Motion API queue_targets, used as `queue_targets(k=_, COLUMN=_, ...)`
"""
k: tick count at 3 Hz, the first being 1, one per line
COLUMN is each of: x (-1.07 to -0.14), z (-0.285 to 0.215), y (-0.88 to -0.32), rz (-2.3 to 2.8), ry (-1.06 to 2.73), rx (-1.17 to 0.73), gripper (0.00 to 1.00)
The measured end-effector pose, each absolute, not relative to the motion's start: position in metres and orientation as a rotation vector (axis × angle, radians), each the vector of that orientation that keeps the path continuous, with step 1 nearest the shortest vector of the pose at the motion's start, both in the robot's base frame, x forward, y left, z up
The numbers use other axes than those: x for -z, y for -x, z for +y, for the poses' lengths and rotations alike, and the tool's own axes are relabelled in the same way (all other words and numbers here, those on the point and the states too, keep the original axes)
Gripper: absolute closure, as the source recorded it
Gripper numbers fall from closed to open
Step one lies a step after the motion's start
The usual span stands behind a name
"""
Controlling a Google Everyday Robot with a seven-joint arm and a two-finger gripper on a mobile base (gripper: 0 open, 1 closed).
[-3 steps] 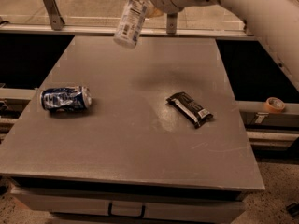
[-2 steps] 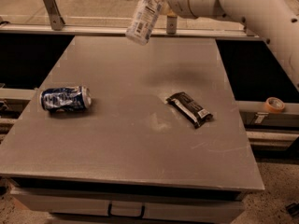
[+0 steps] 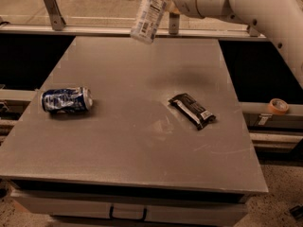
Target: Place blue plastic bottle upright
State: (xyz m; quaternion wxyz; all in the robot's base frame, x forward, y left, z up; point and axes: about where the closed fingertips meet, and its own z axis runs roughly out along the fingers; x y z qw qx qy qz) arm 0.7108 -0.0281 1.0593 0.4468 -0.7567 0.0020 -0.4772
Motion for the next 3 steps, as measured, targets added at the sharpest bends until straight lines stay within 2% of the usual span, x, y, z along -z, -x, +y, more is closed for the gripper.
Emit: queue_targets(k=3, x=-1.0676, z=-0.0235, y=-0.7075, rz=-0.438, ry=1.805, rx=1.335, gripper=1.00)
